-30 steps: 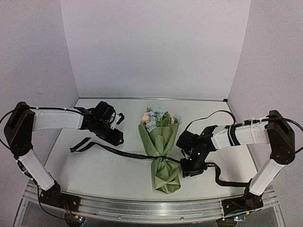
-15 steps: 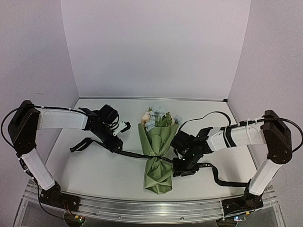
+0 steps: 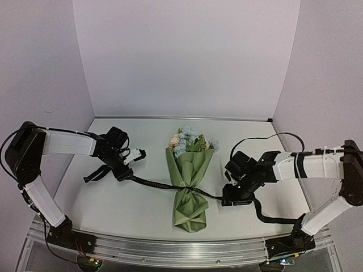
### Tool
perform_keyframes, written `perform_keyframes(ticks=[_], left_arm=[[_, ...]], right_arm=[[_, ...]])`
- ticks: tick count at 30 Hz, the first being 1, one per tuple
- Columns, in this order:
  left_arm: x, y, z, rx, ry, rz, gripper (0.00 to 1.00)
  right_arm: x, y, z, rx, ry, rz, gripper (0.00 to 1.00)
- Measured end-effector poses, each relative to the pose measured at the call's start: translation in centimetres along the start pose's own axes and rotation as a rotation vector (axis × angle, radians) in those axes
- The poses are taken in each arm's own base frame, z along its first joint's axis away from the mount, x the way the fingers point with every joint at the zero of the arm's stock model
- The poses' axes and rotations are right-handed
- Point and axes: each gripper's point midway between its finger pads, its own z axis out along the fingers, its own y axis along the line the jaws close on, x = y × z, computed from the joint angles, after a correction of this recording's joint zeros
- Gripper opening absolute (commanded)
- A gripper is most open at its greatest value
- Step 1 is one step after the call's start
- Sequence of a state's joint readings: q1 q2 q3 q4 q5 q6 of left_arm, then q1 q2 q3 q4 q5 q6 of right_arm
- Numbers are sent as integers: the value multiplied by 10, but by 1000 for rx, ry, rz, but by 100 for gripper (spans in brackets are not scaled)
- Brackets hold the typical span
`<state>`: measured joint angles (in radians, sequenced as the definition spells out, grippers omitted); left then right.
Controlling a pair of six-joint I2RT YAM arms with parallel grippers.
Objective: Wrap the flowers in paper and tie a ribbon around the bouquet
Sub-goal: Pick up the left side of the half-tied ribbon at the center of the board.
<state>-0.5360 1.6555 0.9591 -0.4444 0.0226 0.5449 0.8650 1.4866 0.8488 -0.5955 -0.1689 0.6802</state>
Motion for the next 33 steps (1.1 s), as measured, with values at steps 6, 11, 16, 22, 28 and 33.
perform_keyframes(ticks=[6,11,16,22,28,33], left_arm=[[-1,29,1,-30,3,-12,62],[7,36,-1,-29,23,-27,62],[21,42,2,-17,54,-60,63],[27,40,12,39,65,-88,60],[25,27,26,131,76,-111,52],[20,21,30,188,68,-140,32]], right_arm=[[0,-21,-5,8,-17,49,53],[-2,-33,-10,8,-33,88,54],[-1,-41,-10,17,-26,110,54],[1,-45,-9,25,-17,121,54],[3,-49,-8,34,-8,136,54],[5,-53,-7,41,-3,144,54]])
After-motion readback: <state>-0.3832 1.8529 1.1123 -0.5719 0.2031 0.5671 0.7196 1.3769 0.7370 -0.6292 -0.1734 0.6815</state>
